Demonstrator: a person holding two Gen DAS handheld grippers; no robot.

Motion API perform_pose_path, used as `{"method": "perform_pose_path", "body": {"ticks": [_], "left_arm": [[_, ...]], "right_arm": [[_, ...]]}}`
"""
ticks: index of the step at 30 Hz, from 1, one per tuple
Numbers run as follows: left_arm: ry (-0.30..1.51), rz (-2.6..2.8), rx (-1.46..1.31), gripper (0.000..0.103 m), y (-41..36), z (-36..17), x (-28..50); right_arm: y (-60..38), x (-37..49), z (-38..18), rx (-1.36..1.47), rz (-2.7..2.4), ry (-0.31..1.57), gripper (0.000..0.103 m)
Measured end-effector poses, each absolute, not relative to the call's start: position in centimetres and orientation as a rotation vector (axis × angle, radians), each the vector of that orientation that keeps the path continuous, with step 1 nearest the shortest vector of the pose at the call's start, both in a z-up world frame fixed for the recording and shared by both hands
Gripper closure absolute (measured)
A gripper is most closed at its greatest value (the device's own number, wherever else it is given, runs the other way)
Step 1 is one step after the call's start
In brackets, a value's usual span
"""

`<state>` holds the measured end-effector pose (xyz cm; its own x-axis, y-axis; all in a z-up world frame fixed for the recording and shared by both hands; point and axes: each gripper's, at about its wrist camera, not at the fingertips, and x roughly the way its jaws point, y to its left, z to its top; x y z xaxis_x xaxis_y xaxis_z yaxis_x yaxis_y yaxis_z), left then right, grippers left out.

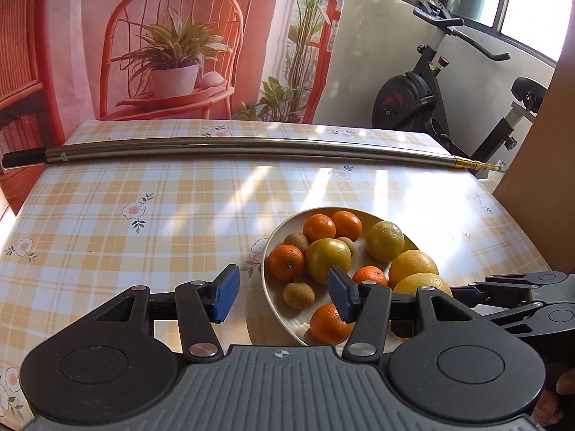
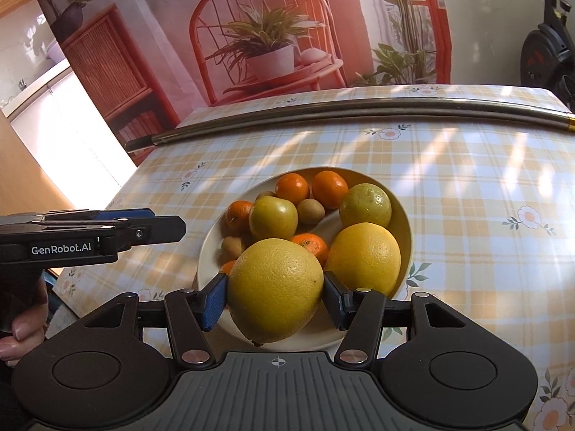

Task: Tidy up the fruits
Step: 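Open the left tool to drop the tangerine while the right tool lowers the lemon onto the plate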

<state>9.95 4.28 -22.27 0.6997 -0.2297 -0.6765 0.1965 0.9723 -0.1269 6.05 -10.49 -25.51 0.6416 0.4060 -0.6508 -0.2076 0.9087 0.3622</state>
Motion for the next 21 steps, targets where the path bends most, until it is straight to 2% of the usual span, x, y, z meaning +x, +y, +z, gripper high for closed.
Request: {"method": "perform_pose_path", "body": {"ticks": [21], "left_arm": [[0.732,-0.155,-0.166,0.044,7.9,-23.3,10.1]], "right_arm": [[-5.7,9.2,-27.4,0.021,0.305,0.923,0.051]]}}
